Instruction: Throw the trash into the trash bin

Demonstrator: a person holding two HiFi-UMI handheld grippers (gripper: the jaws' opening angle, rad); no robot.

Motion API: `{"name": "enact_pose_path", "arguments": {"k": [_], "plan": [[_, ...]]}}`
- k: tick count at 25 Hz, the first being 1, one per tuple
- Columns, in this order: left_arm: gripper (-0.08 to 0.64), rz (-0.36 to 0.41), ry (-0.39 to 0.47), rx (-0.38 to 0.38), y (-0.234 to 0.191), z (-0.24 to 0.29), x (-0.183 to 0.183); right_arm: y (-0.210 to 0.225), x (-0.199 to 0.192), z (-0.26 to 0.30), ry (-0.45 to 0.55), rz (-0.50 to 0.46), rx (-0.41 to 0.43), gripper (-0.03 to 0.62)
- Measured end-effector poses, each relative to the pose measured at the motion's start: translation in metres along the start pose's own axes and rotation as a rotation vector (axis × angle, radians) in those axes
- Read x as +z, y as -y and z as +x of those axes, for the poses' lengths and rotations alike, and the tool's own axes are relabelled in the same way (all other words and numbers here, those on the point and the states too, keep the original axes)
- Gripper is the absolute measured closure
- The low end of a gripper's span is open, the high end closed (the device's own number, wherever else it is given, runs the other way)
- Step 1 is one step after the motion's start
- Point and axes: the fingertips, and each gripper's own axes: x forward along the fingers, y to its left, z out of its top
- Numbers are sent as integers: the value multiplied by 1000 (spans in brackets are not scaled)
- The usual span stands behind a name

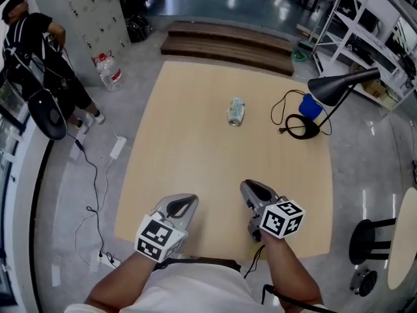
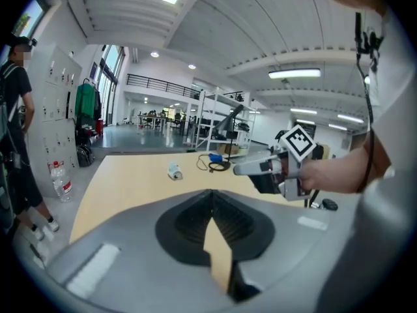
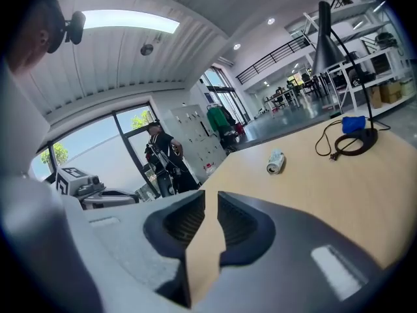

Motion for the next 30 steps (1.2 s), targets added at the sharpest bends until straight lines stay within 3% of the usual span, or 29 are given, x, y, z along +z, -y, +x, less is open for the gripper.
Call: {"name": "enact_pose_path", "arguments": {"k": [8,18,26,30], "plan": [[555,2,-81,38,-13,37,-4,70,20,61,-13,80,-11,481],[557,-26,-153,58,-27,87,-12,199,53,162,-52,159,-112,443],[555,-68,-172,61,-37,115,-11,238,66,209,-71,176,-138,437],[556,-67,-178,69,-44,119,-9,250,68,234,-90,187,-155,403]]}}
